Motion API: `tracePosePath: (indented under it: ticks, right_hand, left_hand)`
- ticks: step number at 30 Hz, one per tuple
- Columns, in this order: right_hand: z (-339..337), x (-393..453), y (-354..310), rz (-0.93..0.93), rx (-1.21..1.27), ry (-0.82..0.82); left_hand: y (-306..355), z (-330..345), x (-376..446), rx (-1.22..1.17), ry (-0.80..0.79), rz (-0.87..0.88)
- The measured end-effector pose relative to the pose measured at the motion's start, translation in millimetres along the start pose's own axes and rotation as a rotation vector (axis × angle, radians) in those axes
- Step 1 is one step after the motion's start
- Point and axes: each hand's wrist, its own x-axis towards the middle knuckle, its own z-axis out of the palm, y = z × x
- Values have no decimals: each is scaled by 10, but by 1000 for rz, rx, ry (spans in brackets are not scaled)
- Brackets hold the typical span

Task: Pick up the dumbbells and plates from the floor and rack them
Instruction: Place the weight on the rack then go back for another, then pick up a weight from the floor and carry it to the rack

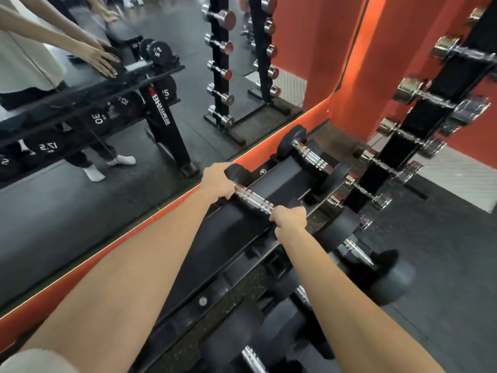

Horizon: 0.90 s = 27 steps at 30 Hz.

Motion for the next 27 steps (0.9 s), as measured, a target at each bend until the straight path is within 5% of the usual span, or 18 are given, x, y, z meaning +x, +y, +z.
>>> tracePosePath:
  ticks: [6, 16, 27]
  right_hand:
    - [25, 43, -40, 110, -44, -47]
    - [-82, -222, 115, 185, 87, -133]
    - [-1412, -950, 554, -61, 395, -120]
  left_hand:
    - [-4, 34, 202, 159, -120, 48]
    - [-67, 267, -348, 575, 62, 263]
    - [570, 537, -1927, 43, -109, 513]
